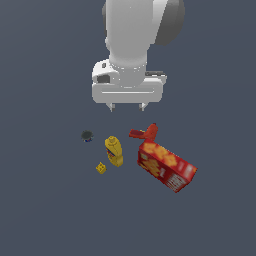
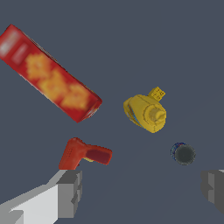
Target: Pick up a designated object from a clutter of objects.
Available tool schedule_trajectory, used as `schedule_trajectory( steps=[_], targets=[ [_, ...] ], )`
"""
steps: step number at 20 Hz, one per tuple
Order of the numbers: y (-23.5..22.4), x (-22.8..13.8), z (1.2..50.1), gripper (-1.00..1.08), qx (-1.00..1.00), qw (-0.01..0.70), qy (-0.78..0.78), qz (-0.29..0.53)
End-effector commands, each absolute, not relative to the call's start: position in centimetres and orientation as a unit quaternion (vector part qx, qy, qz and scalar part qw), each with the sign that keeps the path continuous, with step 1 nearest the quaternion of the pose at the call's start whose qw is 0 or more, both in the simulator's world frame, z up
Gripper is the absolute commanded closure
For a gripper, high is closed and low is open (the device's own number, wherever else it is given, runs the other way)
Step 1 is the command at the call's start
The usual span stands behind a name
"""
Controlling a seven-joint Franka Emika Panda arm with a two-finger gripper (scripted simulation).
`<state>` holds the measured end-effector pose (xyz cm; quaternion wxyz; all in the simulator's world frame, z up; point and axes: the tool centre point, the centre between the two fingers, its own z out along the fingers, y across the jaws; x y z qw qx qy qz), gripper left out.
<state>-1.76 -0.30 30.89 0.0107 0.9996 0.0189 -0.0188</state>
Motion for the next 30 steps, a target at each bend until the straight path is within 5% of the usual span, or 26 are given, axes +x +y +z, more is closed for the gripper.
schedule_trajectory(
  steps=[1,18,30],
  targets=[
    [-0.3,-1.8,30.9,-0.92,1.000,0.011,0.019,-0.019],
    [-2.9,-1.5,30.4,-0.92,0.999,0.015,-0.021,-0.025],
    [-4.9,2.2,25.0,-0.92,0.995,0.003,-0.097,-0.019]
  ],
)
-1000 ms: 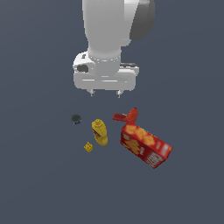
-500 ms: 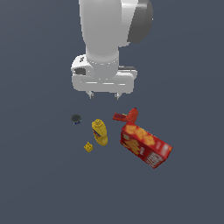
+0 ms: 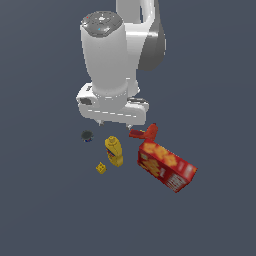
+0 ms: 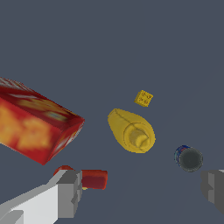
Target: Pick up a designated object from a clutter of objects.
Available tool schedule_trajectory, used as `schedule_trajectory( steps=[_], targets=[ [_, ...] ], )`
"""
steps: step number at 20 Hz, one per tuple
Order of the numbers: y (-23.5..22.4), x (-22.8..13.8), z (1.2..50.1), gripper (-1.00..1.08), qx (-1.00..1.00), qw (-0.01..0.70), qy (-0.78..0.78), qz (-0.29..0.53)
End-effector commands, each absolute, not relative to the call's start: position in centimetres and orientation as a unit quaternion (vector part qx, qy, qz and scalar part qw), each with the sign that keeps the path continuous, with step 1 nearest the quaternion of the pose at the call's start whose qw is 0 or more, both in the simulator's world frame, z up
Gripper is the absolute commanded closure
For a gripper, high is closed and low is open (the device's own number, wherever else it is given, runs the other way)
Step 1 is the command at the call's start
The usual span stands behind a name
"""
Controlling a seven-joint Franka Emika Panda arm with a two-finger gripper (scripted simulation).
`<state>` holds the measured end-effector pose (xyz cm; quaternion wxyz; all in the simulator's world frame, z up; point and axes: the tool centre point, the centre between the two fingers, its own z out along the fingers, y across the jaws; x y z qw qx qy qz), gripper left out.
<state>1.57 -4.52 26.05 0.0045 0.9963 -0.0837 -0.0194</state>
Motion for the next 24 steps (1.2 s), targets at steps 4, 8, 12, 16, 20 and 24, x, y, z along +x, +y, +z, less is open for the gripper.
schedule_trajectory(
  steps=[4,8,12,16,20,24],
  targets=[
    [-6.3,3.9,21.6,-0.92,0.990,-0.001,-0.142,-0.015],
    [-7.8,5.5,17.8,-0.92,0.982,-0.004,-0.190,-0.011],
    [-9.4,6.6,14.1,-0.92,0.972,-0.004,-0.234,-0.008],
    [-10.7,7.2,11.1,-0.92,0.964,-0.003,-0.267,-0.004],
    [-11.6,7.5,9.0,-0.92,0.957,-0.002,-0.291,-0.002],
    [-12.2,7.6,7.7,-0.92,0.952,0.000,-0.305,-0.001]
  ],
)
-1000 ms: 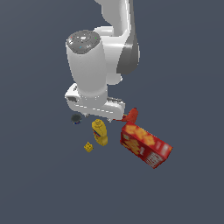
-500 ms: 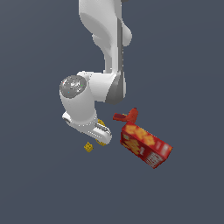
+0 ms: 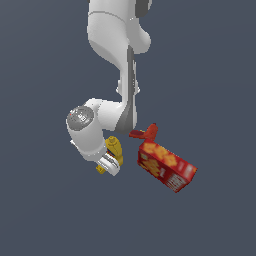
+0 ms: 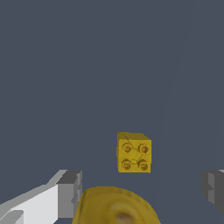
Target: Pick up a designated object from a clutter of objects.
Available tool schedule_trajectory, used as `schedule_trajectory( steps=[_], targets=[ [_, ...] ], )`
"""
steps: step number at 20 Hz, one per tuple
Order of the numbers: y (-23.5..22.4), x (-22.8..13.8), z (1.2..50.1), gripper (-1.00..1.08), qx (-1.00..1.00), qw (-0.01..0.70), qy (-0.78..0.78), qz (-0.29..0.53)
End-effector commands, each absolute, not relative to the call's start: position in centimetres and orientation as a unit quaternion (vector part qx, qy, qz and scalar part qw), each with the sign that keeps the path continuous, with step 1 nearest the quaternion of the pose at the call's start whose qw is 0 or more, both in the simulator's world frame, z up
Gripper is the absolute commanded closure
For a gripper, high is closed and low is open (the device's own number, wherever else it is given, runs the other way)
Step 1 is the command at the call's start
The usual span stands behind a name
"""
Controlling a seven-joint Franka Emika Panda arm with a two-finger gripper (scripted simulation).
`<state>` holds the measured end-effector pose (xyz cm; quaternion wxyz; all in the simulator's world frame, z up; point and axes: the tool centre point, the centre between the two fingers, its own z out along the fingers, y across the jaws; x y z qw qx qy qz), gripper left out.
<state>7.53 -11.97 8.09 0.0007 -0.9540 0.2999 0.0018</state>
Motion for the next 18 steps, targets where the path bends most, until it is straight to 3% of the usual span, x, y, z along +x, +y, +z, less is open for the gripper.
schedule_trajectory(
  steps=[1,9,18],
  targets=[
    [-12.3,7.6,7.5,-0.92,-0.952,0.000,0.307,0.000],
    [-12.3,7.6,6.7,-0.92,-0.951,0.000,0.308,0.001],
    [-12.3,7.5,2.6,-0.92,-0.951,0.000,0.310,0.000]
  ],
)
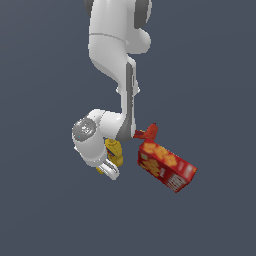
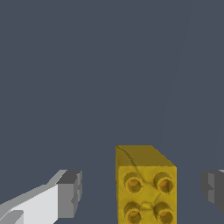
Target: Pick up a designated object from a clutter of objects.
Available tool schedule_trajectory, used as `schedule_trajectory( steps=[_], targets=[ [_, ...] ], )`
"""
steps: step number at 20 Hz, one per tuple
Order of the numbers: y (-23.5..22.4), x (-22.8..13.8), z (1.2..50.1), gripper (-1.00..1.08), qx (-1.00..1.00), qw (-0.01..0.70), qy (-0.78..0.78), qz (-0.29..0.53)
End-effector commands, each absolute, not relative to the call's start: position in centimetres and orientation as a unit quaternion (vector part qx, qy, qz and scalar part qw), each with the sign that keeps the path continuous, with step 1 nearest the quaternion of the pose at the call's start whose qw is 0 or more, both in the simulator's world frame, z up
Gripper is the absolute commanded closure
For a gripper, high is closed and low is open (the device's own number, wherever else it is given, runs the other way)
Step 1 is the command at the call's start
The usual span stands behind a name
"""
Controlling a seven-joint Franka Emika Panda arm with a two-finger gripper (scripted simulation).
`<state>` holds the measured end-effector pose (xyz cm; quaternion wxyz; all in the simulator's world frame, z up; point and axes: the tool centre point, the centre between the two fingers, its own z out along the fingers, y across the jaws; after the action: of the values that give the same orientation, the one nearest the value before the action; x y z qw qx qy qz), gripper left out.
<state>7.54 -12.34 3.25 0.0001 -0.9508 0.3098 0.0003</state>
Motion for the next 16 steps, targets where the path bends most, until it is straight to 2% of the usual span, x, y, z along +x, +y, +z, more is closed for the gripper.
schedule_trajectory(
  steps=[1,4,5,14,16],
  targets=[
    [-12.3,7.6,2.4,-0.92,-0.951,0.000,0.310,0.000],
    [-12.4,7.7,2.2,-0.92,-0.951,0.000,0.310,0.000],
    [-12.4,7.7,2.2,1.08,-0.951,0.000,0.310,0.000],
    [-12.4,7.7,2.2,1.08,-0.951,0.000,0.310,0.000],
    [-12.4,8.5,3.5,1.08,-0.951,0.003,0.310,-0.012]
  ],
)
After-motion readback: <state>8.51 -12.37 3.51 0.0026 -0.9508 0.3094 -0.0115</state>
